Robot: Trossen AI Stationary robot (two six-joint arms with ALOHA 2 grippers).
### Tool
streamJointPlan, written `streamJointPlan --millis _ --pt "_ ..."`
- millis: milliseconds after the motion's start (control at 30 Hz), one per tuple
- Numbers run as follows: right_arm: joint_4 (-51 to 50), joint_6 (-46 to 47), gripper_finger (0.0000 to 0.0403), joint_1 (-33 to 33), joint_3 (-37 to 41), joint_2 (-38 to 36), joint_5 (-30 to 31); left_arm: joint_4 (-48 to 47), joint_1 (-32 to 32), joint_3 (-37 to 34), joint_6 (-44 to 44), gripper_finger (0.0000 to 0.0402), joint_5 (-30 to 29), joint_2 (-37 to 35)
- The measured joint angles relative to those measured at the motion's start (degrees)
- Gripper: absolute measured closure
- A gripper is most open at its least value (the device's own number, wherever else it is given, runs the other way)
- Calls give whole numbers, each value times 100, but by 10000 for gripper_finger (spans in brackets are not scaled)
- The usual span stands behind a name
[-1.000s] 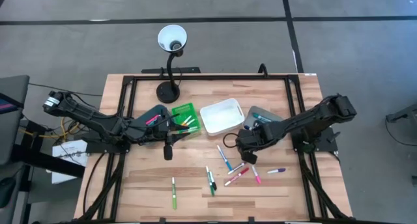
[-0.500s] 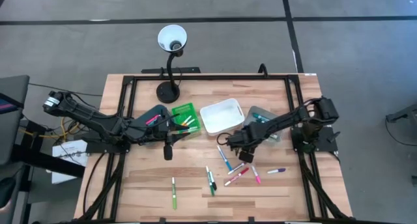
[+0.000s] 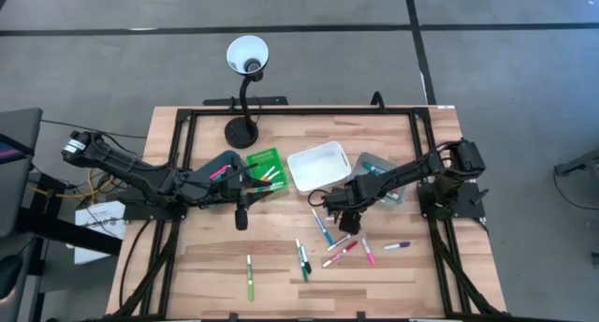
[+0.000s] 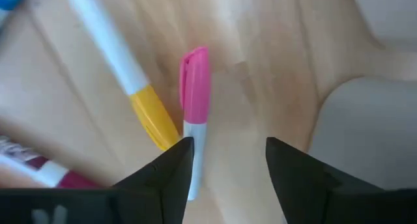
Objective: Pick & Place Markers
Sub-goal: Put the pink and white highlighter pen into the green bin
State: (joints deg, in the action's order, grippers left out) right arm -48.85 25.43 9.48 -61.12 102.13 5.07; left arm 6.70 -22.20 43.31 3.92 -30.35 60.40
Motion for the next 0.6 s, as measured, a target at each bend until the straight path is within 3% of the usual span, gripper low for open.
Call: streamJointPlan --millis 600 --pt "-54 170 238 274 -1 13 -343 -24 2 0 0 312 0 0"
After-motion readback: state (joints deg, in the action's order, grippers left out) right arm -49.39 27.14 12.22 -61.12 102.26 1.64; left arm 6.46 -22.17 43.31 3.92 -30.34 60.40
